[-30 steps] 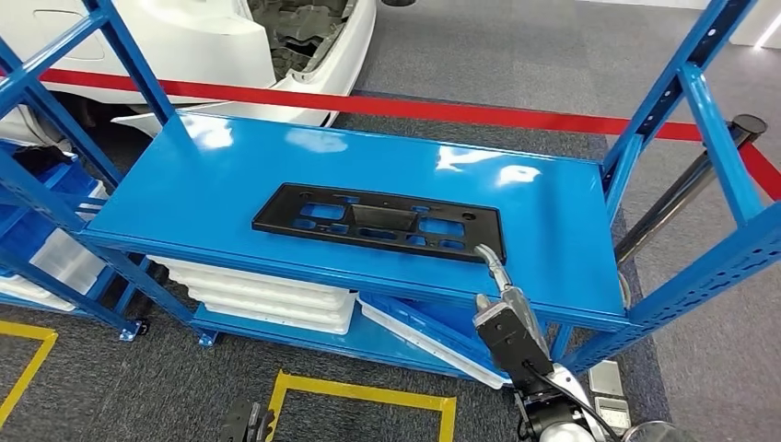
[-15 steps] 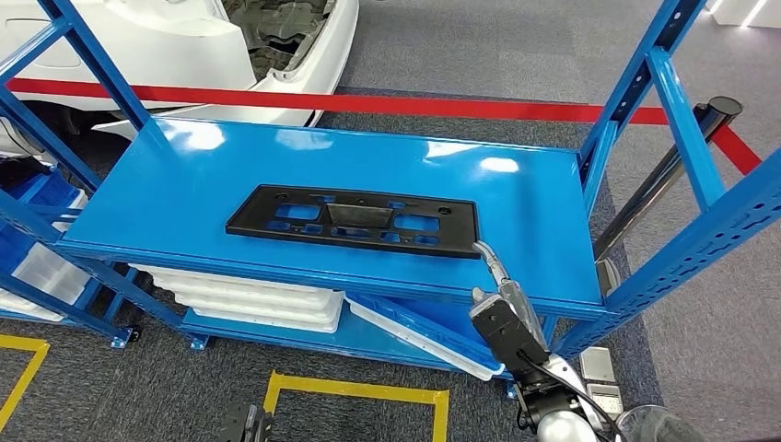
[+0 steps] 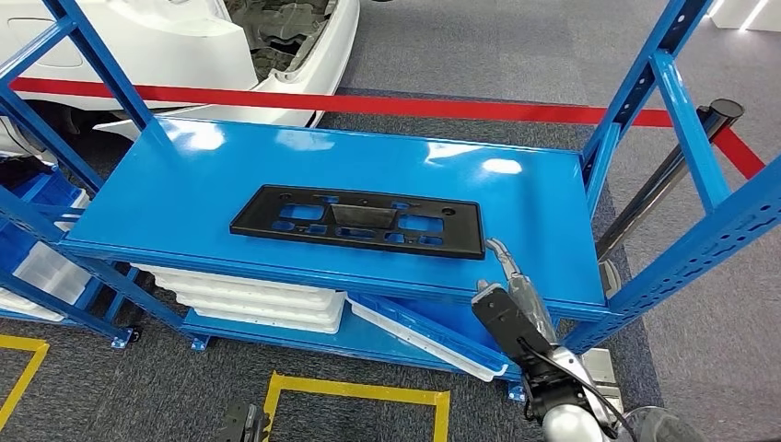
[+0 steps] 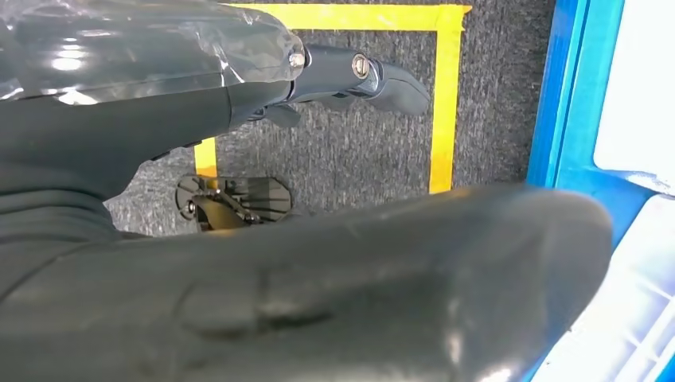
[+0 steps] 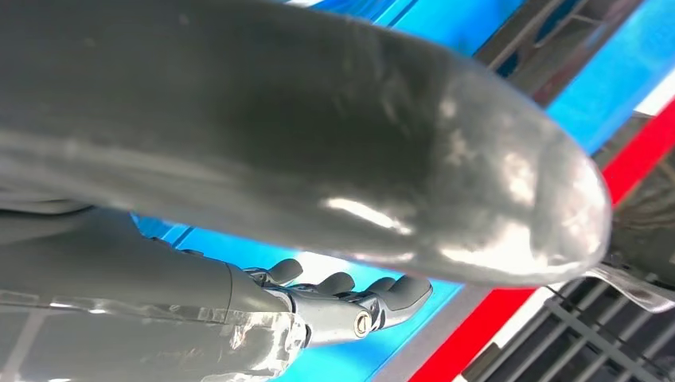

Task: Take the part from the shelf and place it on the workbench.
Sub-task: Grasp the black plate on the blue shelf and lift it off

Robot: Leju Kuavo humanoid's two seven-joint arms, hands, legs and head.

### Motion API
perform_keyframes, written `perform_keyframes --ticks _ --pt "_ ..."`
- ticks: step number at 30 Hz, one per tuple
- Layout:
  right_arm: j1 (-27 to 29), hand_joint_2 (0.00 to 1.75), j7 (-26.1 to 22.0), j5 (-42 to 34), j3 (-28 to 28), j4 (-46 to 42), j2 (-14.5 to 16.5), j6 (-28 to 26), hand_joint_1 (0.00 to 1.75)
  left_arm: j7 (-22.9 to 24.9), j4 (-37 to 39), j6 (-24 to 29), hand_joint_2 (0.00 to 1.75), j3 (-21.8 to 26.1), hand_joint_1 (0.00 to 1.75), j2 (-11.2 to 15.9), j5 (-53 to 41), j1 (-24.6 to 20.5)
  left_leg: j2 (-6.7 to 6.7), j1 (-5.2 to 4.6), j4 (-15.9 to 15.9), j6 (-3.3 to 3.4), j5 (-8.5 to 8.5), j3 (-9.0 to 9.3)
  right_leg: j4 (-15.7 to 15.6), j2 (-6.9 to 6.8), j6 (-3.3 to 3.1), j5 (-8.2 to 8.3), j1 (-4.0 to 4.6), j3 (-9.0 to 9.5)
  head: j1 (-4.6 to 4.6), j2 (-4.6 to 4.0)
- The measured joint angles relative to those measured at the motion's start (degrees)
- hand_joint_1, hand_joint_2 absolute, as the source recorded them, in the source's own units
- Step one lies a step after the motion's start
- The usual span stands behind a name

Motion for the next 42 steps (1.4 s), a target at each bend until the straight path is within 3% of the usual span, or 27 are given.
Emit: perform_keyframes --ticks 1,5,11,24,42 --pt "-0.5 0.00 0.9 0.9 0.0 0.1 -0.3 0.6 0.00 0.0 0.0 0.0 0.00 0.0 0.00 0.0 0.1 0.0 0.00 -0.01 0.0 0.00 0.00 0.00 0.0 0.00 0.00 0.00 -0.01 0.01 0.01 0.00" --pt "-3.9 1.75 5.4 8.0 0.6 1.0 -1.7 3.9 0.00 0.2 0.0 0.1 0.00 0.0 0.00 0.0 0.4 -0.1 0.00 -0.03 0.0 0.00 0.00 0.01 0.0 0.00 0.02 0.01 -0.06 0.03 0.03 0.00" --pt "-9.8 1.75 8.1 16.7 2.7 3.3 -3.6 9.4 0.00 0.6 -0.2 0.3 0.00 0.0 0.00 0.0 0.7 -0.5 0.00 -0.05 0.0 0.00 0.00 0.02 0.0 -0.02 0.03 0.02 -0.08 0.05 0.05 0.00" --pt "-19.3 1.75 2.6 18.2 11.2 10.7 -4.6 16.0 0.00 1.7 -0.4 0.2 0.00 0.0 0.00 -0.1 -0.3 -1.6 -0.09 -0.04 0.0 0.00 0.00 0.01 -0.1 -0.09 0.03 0.01 -0.04 0.09 -0.17 0.00" --pt "-26.1 1.75 0.1 16.8 16.4 25.7 -0.3 8.8 0.00 2.9 -0.6 0.0 0.00 0.0 0.00 -0.4 -2.1 -2.9 -0.11 -0.04 0.0 0.01 0.00 0.01 -0.1 -0.15 0.04 0.02 -0.07 0.10 -0.13 0.00"
